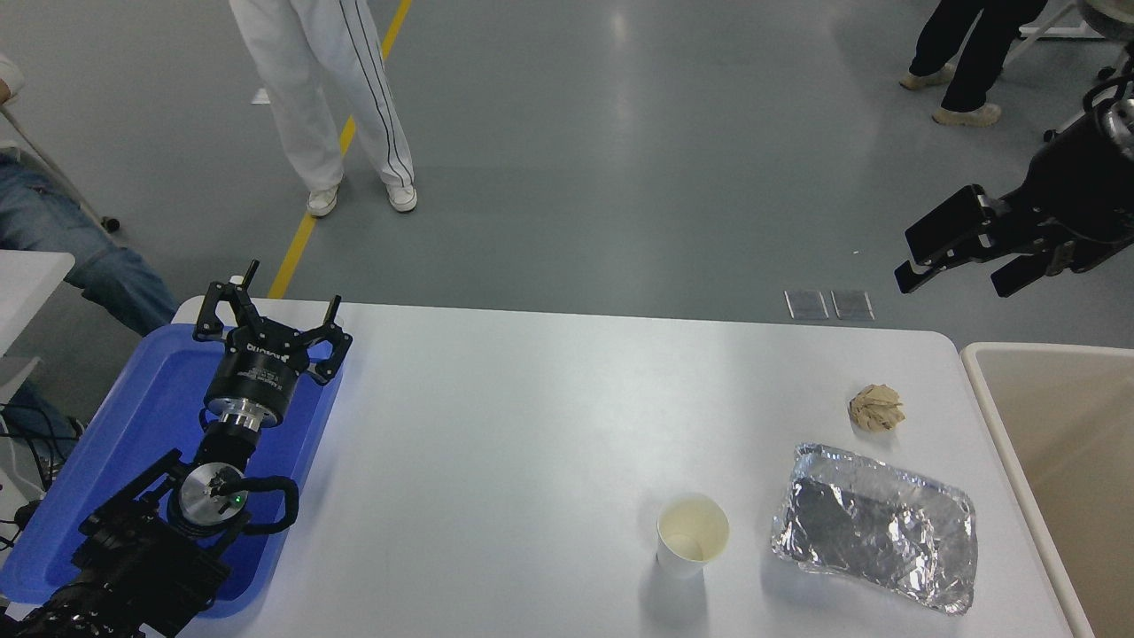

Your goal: Pick up paper cup place in dustbin

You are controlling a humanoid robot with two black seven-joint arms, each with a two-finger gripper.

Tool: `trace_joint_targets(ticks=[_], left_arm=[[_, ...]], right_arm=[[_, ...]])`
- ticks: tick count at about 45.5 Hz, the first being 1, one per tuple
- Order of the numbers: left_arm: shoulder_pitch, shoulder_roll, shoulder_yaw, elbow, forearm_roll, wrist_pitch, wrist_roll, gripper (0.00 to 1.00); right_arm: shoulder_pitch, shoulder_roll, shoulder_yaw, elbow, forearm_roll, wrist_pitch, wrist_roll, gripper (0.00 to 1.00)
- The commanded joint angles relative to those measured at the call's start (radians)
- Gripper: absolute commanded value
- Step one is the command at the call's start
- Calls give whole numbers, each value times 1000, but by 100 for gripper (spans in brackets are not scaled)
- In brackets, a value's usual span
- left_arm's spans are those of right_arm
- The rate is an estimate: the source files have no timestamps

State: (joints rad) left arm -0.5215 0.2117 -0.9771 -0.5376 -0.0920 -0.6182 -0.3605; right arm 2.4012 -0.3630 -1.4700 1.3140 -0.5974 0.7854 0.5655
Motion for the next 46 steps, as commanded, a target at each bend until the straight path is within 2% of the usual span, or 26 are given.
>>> trace_joint_targets(ticks=[1,9,19,31,37,46], left_arm=[[0,0,0,1,0,0,0,100],[0,0,0,-1,0,0,0,100],[0,0,0,1,0,0,0,100],[0,0,0,1,0,0,0,100],[0,0,0,-1,0,0,0,100],[0,0,0,-1,0,0,0,100]], right_arm=[[53,30,-9,31,-44,0,-4,100],[44,45,-6,27,-82,0,-7,100],[49,42,25,25,65,0,-6,100],[27,62,46,24,88,0,-4,100],[4,79,53,22,186,0,-4,100],[-20,95,92,19,203,0,-6,100]])
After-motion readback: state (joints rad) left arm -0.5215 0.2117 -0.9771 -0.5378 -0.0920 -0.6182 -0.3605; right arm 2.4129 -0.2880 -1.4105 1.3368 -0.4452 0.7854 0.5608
